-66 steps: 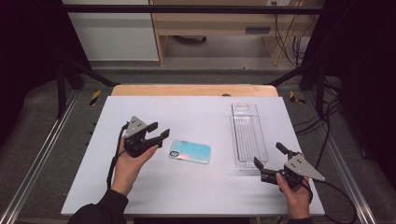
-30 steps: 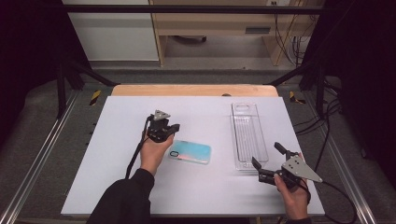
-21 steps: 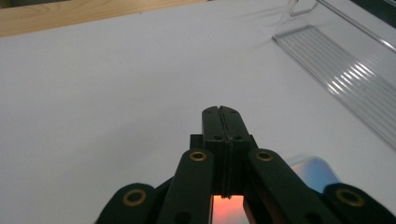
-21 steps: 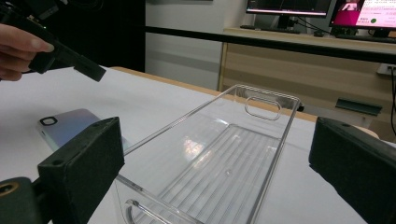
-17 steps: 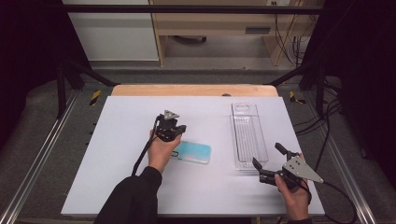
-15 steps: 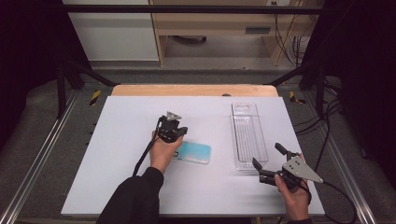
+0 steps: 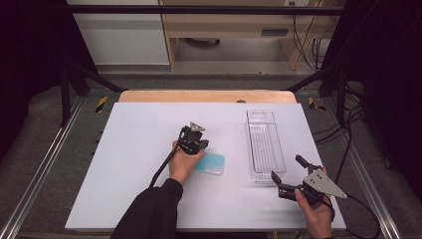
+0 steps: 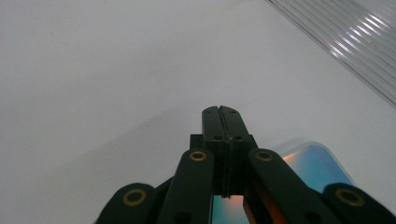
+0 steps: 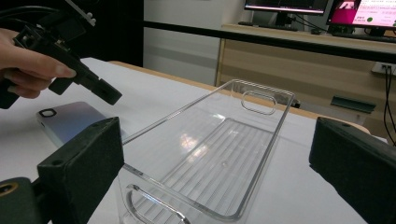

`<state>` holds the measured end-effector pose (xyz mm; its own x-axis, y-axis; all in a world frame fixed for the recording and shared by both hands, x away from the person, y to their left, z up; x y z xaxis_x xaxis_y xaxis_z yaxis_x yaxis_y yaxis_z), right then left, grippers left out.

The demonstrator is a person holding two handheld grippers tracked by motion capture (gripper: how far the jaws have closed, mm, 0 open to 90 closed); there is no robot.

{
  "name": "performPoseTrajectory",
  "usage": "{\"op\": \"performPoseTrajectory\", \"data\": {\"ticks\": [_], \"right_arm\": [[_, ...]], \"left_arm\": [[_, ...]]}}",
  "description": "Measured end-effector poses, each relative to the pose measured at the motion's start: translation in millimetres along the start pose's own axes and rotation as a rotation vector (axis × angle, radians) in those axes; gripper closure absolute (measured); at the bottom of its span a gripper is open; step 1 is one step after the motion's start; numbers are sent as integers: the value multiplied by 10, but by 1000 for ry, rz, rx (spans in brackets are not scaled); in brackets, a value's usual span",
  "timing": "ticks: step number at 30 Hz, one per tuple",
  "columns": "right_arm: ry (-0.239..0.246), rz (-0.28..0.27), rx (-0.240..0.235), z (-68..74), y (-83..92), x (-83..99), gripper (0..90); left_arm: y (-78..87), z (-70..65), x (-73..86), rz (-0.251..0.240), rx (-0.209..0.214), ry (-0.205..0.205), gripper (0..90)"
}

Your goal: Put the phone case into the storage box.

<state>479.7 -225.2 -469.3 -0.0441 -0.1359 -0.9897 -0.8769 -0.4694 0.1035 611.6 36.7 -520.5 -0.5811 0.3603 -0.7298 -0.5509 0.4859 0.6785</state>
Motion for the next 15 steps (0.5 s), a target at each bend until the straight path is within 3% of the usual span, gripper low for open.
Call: {"op": "performPoseTrajectory", "data": {"ticks": [15], "right_arm": [[-6,1,1,1,-2,-1,35]], "left_arm": [[-92,-105,85,48,10,-42,900]]}}
Point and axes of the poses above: each handheld gripper's, and its own axes: y roughly backward along the jaws, x roughly out of its underside, z roughly to its left, the point moved 9 cm from there along -y, roughly forward along the jaws
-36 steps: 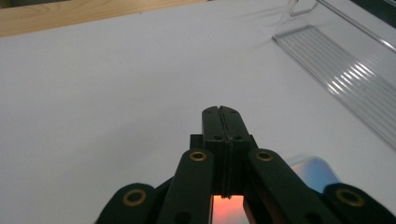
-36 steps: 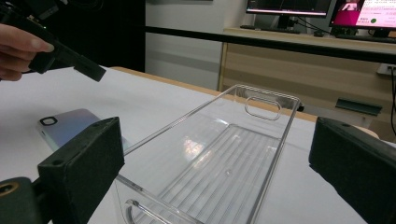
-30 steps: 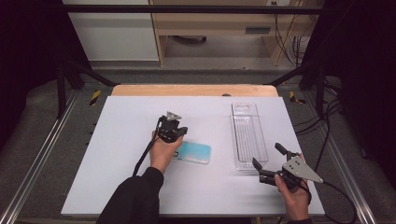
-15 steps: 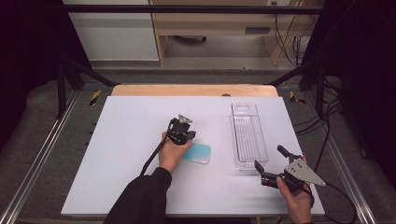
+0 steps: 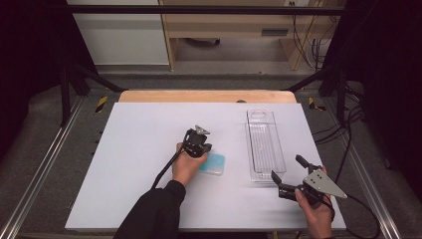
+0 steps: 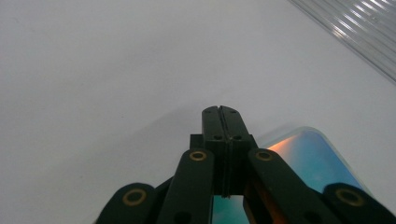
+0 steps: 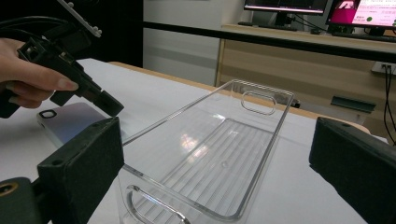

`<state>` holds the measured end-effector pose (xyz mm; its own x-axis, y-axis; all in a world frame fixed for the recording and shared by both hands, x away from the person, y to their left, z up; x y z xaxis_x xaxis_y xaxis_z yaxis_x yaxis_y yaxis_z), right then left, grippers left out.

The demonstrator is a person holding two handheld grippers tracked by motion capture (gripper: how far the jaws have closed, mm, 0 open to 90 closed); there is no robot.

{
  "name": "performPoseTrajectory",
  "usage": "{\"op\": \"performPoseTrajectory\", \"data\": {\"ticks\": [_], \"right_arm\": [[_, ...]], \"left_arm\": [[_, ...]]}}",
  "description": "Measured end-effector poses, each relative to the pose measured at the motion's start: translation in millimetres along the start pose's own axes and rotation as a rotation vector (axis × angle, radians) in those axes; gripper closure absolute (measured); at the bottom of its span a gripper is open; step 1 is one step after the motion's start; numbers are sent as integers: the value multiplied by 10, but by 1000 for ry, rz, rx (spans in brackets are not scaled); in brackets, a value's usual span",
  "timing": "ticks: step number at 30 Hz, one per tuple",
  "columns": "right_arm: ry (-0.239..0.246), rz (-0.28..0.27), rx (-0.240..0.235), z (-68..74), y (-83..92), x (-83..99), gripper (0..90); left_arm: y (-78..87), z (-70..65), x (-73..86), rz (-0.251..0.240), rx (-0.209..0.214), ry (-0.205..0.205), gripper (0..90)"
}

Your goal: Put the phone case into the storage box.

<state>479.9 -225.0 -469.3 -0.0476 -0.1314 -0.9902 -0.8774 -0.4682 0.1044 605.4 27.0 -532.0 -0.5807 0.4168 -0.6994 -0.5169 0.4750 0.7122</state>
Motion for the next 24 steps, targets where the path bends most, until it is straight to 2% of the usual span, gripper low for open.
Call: {"op": "performPoseTrajectory", "data": {"ticks": [4,5,8,10,16,24], "right_arm": [[-1,3,-2,3,-2,4,35],[0,4,-2,4,0,4,35],[2,6,-2,8,0,6,35],[2,6,-4,9,-2,5,35],[3,10,-4,6,-6,13,35],[1,13,-7,10,-6,17,36]], "left_arm": [[-13,-44,8,4,10,-2,900],[-20,-68,16,8,29,7,900],[-24,-65,19,9,24,-1,900],[-19,-62,23,14,29,10,900],[-6,-62,29,13,30,4,900],[-12,-58,55,15,34,16,900]]}}
Point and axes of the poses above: each handheld gripper's, and its own axes: y roughly backward along the jaws, x roughly out of its underside, z roughly to its left, the point moved 9 cm from there along -y, roughly forward along the jaws
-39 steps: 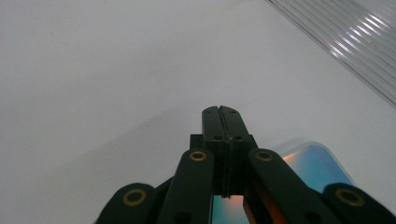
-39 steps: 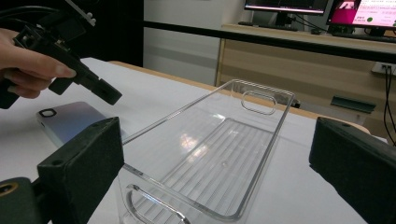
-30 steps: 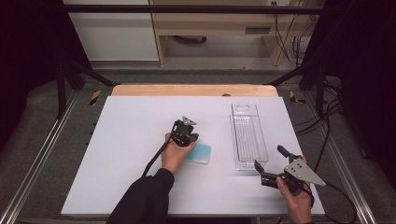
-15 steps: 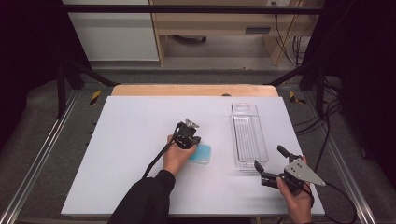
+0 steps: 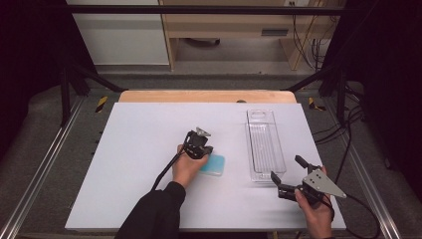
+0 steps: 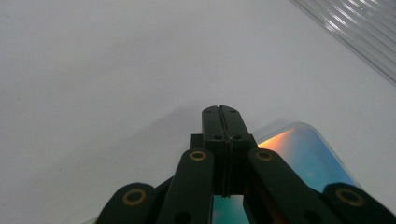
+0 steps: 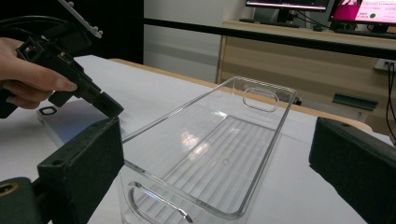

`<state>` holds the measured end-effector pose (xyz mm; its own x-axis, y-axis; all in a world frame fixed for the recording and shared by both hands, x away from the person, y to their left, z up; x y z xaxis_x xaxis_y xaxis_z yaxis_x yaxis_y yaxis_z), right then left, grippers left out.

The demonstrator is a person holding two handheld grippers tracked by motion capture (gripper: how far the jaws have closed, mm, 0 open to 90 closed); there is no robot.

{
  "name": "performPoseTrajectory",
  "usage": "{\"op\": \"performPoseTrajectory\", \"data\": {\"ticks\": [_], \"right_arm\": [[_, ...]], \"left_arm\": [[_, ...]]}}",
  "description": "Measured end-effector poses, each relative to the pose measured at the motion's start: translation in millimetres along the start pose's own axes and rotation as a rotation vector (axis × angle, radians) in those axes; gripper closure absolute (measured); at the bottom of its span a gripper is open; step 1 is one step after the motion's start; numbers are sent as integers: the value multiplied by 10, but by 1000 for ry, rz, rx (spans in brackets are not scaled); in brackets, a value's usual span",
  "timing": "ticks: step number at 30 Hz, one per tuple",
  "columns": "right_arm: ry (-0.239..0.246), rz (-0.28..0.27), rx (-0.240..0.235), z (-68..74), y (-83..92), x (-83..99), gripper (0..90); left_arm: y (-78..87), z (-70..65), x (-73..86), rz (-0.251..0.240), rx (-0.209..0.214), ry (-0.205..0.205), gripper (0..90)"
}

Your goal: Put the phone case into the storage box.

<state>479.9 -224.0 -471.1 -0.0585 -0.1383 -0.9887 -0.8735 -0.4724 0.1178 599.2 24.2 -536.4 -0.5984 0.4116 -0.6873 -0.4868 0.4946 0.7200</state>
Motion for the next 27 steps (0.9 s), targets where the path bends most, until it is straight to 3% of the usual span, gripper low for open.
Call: {"op": "performPoseTrajectory", "data": {"ticks": [2,7,27], "right_arm": [[-1,0,-1,1,-1,0,36],[-4,0,0,-2,5,-2,35],[-9,6,3,5,5,13,36]], "left_arm": [[14,-18,19,3,4,-11,900],[93,-74,124,-9,20,10,900],[425,-209,509,-25,48,24,900]]}}
Point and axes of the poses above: each handheld gripper's, and its own axes: y roughly backward along the jaws, x roughly out of its underside, z roughly to its left, the point moved 9 cm from there along -y, roughly forward along the jaws
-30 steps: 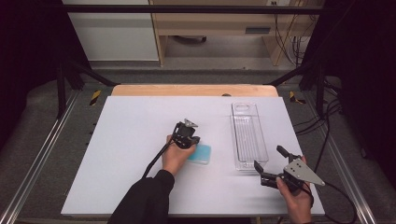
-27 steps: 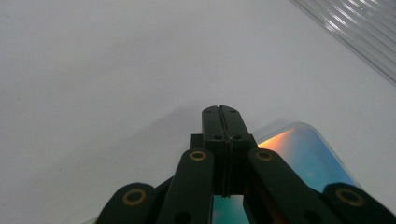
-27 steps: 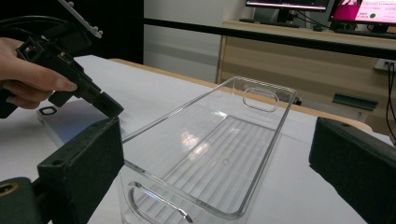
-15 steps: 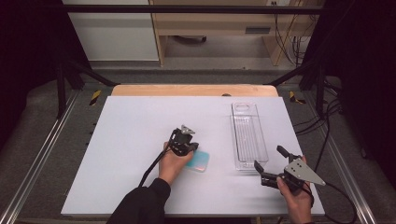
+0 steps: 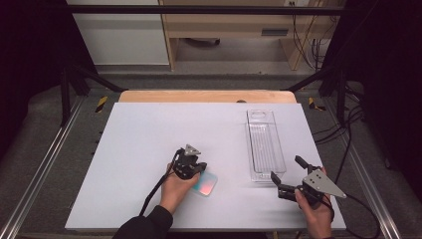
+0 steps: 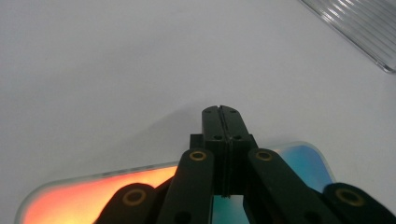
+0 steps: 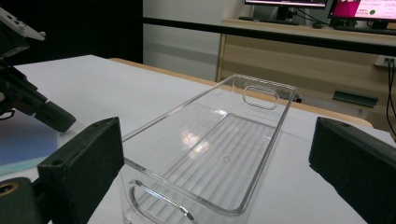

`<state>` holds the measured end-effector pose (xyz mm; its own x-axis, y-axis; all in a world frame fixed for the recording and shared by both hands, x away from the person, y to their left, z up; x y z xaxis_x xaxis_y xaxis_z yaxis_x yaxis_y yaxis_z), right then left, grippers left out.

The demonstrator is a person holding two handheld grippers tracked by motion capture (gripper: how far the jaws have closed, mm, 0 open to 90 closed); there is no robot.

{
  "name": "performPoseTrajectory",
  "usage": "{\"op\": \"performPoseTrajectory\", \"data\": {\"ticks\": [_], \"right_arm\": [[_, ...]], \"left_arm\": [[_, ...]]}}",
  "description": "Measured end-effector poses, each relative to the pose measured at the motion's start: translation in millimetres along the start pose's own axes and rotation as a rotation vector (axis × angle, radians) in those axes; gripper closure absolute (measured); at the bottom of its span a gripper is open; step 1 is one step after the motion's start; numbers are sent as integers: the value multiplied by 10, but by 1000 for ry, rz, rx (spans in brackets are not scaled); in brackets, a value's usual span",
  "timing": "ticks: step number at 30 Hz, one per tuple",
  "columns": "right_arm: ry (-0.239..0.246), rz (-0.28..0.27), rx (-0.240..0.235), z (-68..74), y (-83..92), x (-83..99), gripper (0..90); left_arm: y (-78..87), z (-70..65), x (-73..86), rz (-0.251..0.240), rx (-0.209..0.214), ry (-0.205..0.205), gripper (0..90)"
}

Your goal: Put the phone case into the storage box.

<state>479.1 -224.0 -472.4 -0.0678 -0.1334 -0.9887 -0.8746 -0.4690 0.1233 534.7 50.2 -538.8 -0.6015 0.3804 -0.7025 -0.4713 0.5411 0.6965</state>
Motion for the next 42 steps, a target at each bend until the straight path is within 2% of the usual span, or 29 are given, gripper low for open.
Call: {"op": "performPoseTrajectory", "data": {"ticks": [7,10,15,19,22,23,25,26,27,28,29,30,33,35,38,39,40,41,42], "right_arm": [[15,2,-13,23,9,-3,36],[14,-1,-11,34,10,-17,36],[25,10,-16,46,-1,3,36],[24,6,-17,46,-15,-2,36],[28,14,-22,55,-17,15,36],[28,14,-22,55,-17,15,36],[30,17,-19,50,-4,28,36],[23,14,-16,36,9,25,36],[23,14,-16,36,9,25,36],[14,15,-18,30,16,19,37],[14,15,-18,30,16,19,37],[11,27,-16,29,18,25,44],[10,40,-3,25,12,26,42],[8,43,0,27,8,26,41],[8,49,13,33,-10,16,36],[9,60,25,26,-19,21,34],[6,63,29,22,-23,21,33],[6,63,29,22,-23,21,33],[-5,68,31,19,-26,16,31]], "left_arm": [[124,-35,139,-14,-10,-2,900],[188,-42,198,-13,-19,-17,900],[233,-36,248,-25,-11,0,900],[264,-34,256,-33,-30,-33,900],[350,-22,188,-102,-45,-68,900],[350,-22,188,-102,-45,-68,900],[418,4,159,-147,-55,-66,900],[503,49,143,-188,-82,-82,900],[503,49,143,-188,-82,-82,900],[564,75,129,-220,-113,-102,900],[629,107,122,-246,-153,-140,900],[714,144,124,-277,-182,-151,900],[930,258,160,-340,-214,-126,900],[1059,325,186,-377,-216,-116,894],[1297,471,250,-433,-263,-114,793],[1361,505,271,-453,-265,-109,698],[1402,525,284,-470,-263,-109,641],[1447,556,304,-484,-267,-115,641],[1488,593,326,-496,-275,-115,557]]}}
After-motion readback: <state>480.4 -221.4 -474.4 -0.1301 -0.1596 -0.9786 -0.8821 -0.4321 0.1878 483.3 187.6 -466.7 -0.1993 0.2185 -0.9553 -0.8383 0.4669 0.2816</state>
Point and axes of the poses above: each handheld gripper's, and its own axes: y roughly backward along the jaws, x roughly out of its underside, z roughly to its left, the point moved 9 cm from there along -y, roughly forward along the jaws
